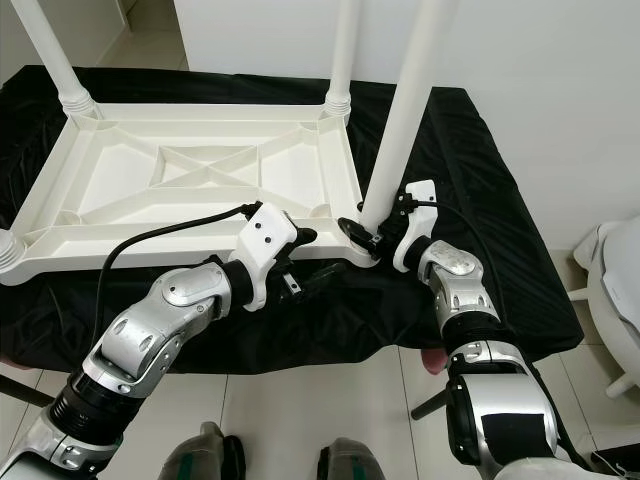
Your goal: Building children table
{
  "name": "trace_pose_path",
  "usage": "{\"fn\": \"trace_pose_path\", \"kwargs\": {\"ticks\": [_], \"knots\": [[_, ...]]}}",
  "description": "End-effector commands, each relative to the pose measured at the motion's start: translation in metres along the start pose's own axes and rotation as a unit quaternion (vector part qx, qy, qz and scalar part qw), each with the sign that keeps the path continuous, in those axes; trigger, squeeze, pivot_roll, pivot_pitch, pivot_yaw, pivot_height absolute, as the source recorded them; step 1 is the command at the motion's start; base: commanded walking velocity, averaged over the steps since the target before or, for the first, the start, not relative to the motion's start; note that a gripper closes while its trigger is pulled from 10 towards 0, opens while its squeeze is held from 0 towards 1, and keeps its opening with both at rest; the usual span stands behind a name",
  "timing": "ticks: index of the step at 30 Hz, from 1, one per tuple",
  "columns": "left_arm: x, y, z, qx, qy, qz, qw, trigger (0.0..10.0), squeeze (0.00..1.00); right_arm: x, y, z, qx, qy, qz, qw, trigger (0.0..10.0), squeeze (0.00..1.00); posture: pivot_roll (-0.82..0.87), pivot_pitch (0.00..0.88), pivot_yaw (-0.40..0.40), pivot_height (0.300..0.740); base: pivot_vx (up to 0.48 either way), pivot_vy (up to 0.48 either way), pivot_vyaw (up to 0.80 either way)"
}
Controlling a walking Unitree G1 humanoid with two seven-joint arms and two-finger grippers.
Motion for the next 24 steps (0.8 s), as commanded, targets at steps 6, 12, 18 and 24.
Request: {"fn": "trace_pose_path", "kwargs": {"ticks": [6, 12, 18, 24], "knots": [[0.0, 0.0, -0.001, -0.004, -0.002, -0.002, 1.0, 10.0, 0.0, -0.006, -0.003, -0.001, 0.017, 0.004, 0.006, 1.0, 10.0, 0.0, -0.13, 0.029, -0.019, 0.74, 0.0, 0.0, 0.0], [0.002, 0.001, -0.001, -0.004, -0.006, -0.004, 1.0, 10.0, 0.0, -0.009, -0.004, -0.002, 0.043, 0.014, -0.045, 0.998, 10.0, 0.0, -0.14, 0.035, -0.015, 0.74, 0.0, 0.0, 0.0], [0.003, 0.0, -0.002, -0.005, -0.007, -0.007, 1.0, 10.0, 0.0, -0.02, -0.002, 0.004, 0.089, 0.042, -0.132, 0.986, 10.0, 0.0, -0.14, 0.038, -0.012, 0.74, 0.0, 0.0, 0.0], [0.004, 0.0, -0.002, -0.005, -0.007, -0.01, 1.0, 10.0, 0.0, -0.024, -0.001, 0.011, 0.122, 0.087, -0.238, 0.96, 10.0, 0.0, -0.15, 0.04, -0.007, 0.74, 0.0, 0.0, 0.0]]}}
Point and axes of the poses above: a point about 5 cm out from each wrist's last joint towards the gripper, its own y axis pointing out of the wrist towards the gripper, its own z axis along the axis of the wrist's last joint, x = y × z, the point moved 5 cm from there along y, pointing out of the wrist towards the gripper, and after that the axes turned 9 degrees about y, right-handed, at the moved point
